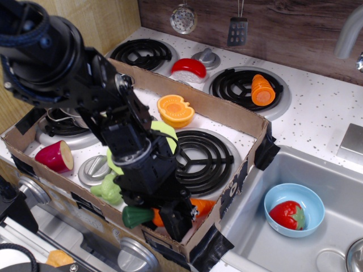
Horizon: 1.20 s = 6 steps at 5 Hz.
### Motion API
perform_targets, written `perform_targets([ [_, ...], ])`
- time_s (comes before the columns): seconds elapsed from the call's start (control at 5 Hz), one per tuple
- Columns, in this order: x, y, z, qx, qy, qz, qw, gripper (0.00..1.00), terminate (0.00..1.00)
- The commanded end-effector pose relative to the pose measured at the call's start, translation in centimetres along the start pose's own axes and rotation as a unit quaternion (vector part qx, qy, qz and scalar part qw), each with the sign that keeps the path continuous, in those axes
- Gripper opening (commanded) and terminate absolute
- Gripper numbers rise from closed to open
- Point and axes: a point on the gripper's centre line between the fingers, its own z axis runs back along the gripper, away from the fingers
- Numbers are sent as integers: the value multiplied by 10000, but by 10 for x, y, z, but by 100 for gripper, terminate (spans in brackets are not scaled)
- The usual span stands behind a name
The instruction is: Put carrot on plate
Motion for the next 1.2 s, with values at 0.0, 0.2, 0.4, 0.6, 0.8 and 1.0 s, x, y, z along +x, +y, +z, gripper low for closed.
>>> perform_targets([
  [0.0,8,-7,36,289,-529,-26,9982,0,0],
  [0.2,13,-5,53,588,-623,-8,9963,0,0],
  [0.4,23,-3,69,1068,-906,-77,9901,0,0],
  [0.6,42,17,83,1289,-1077,-402,9850,0,0],
  [0.8,64,36,95,1221,-1010,-657,9852,0,0],
  [1.0,75,48,94,1360,-1116,-789,9812,0,0],
])
